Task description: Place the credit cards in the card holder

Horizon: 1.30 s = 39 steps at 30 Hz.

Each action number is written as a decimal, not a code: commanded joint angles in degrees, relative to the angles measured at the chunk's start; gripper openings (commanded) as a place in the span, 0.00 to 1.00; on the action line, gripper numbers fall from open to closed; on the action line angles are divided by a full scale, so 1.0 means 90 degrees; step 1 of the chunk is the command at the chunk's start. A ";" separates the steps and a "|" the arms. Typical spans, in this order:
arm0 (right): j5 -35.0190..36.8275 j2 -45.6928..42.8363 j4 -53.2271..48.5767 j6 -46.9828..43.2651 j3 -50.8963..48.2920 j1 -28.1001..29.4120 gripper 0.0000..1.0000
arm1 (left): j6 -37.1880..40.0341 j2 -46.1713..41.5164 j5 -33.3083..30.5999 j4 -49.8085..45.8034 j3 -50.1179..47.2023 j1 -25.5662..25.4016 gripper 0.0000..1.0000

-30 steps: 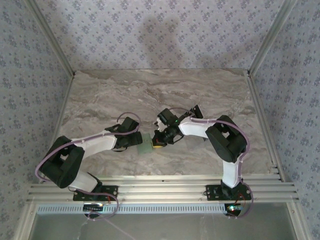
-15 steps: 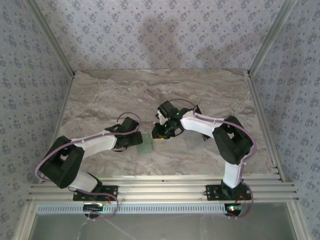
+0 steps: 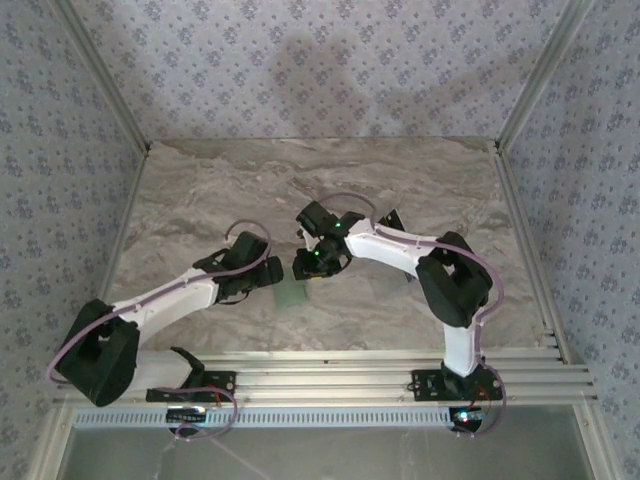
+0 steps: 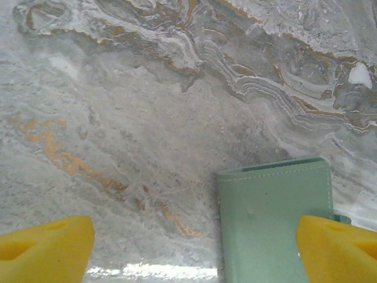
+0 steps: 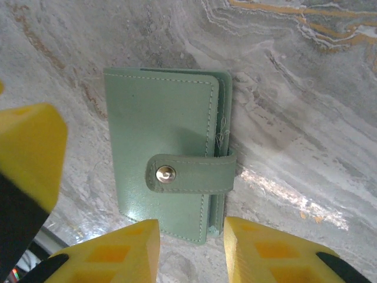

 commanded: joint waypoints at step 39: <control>0.1001 0.1230 -0.1509 -0.0749 0.1887 0.0535 0.21 | -0.0267 -0.0137 -0.0311 -0.0046 -0.0724 0.0119 0.86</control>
